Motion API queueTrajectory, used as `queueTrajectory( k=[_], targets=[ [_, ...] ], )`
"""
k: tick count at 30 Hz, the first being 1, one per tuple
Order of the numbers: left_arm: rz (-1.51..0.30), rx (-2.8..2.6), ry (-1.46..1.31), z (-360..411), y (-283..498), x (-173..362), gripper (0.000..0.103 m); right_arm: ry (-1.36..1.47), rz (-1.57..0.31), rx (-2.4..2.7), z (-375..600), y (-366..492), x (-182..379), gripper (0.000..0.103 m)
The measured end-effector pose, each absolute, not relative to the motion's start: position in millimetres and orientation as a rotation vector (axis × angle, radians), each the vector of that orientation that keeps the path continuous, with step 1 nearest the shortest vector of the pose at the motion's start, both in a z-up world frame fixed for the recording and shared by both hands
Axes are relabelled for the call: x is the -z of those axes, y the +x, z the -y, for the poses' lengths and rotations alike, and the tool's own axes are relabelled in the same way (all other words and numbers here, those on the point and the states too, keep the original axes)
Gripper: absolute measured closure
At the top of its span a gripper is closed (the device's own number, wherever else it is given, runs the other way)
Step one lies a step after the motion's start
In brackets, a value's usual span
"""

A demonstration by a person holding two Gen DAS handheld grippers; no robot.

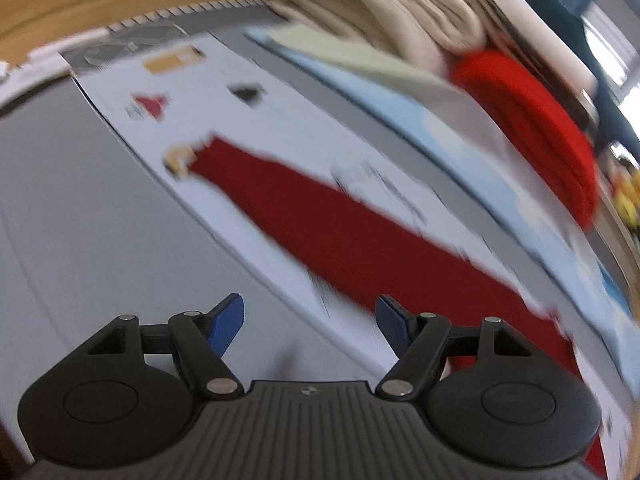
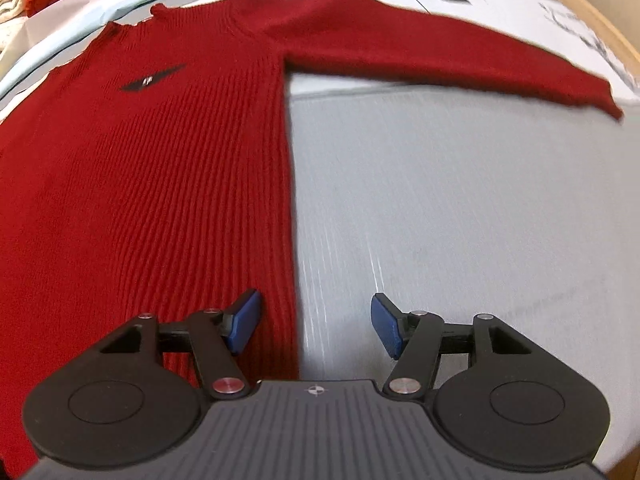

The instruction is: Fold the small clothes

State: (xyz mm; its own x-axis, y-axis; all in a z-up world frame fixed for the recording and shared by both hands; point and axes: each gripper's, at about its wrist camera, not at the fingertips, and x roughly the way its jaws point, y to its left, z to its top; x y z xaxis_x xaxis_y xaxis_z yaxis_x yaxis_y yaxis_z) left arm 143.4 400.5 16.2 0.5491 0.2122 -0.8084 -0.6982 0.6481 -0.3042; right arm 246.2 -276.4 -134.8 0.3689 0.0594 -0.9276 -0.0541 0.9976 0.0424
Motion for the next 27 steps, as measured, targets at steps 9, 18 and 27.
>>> queueTrajectory(
  k=[9, 18, 27],
  targets=[
    [-1.013, -0.345, -0.631, -288, 54, 25, 0.025, 0.047, -1.214, -0.091, 286, 169, 131, 0.041],
    [-1.228, -0.217, -0.429, -230, 35, 101, 0.066, 0.179, -1.201, -0.058, 297, 135, 127, 0.055],
    [-1.124, -0.112, -0.373, -230, 14, 74, 0.09, 0.251, -1.064, -0.113, 315, 122, 107, 0.099]
  ],
)
